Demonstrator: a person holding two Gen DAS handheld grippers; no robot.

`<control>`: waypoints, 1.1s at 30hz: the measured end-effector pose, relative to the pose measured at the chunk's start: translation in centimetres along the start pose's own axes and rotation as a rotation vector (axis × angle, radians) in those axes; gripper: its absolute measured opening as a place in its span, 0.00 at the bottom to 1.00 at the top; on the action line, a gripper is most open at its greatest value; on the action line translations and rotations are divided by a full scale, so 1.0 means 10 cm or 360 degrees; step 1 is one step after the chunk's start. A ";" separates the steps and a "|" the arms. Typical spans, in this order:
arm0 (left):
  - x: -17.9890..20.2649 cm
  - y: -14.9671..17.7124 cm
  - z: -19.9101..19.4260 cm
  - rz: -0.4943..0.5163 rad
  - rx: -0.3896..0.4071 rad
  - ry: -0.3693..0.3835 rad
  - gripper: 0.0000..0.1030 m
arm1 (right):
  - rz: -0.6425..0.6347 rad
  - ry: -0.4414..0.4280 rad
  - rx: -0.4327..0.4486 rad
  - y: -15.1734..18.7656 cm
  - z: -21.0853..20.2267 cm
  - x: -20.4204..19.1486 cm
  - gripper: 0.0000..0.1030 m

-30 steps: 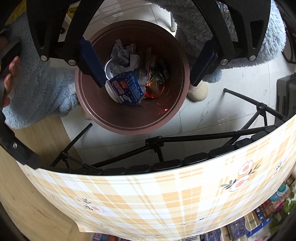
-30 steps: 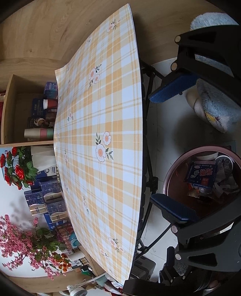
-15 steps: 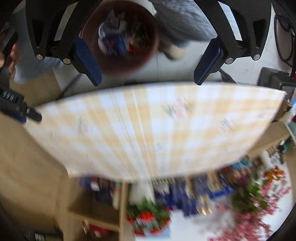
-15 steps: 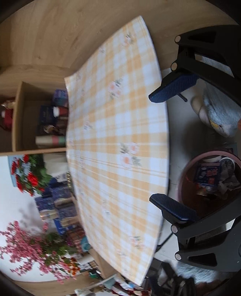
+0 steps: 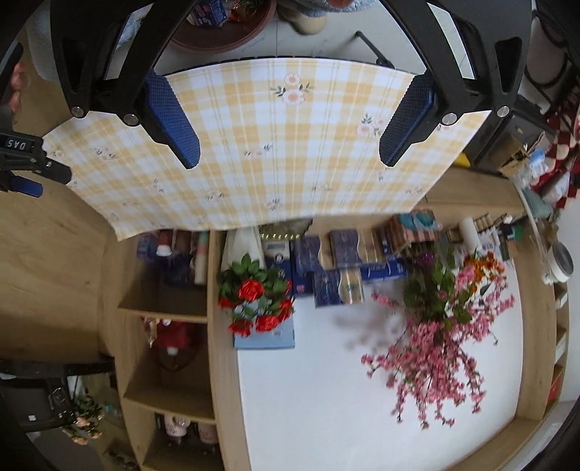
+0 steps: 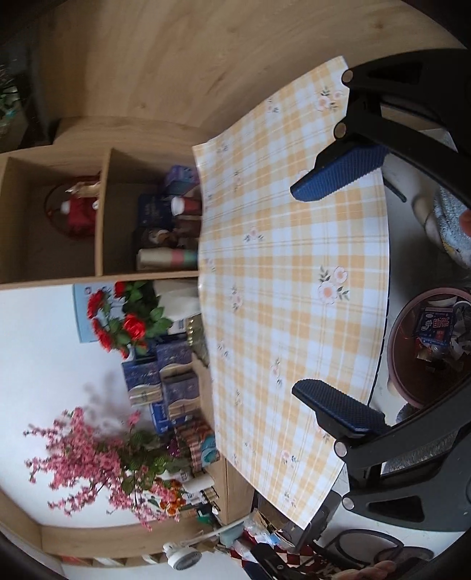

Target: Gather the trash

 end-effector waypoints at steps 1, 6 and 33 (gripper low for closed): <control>0.01 -0.03 -0.02 0.0009 0.0008 0.0004 0.94 | -0.0003 -0.0006 0.0010 -0.01 -0.04 -0.02 0.94; 0.11 -0.11 -0.13 0.0047 0.0038 0.0006 0.94 | -0.0025 -0.0022 0.0041 -0.08 -0.16 -0.06 0.94; 0.04 -0.05 -0.13 -0.0027 0.0024 -0.0019 0.94 | -0.0057 -0.0053 0.0071 -0.07 -0.26 -0.15 0.94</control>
Point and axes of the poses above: each gripper's, at about its wrist camera, not at the fingertips, and z roughly the way its jaws point, x to its right, y to its underside, the point moved 7 cm from there along z, roughly the way its jaws point, and after that the axes turned 14 degrees about y, right-handed, at the moved point
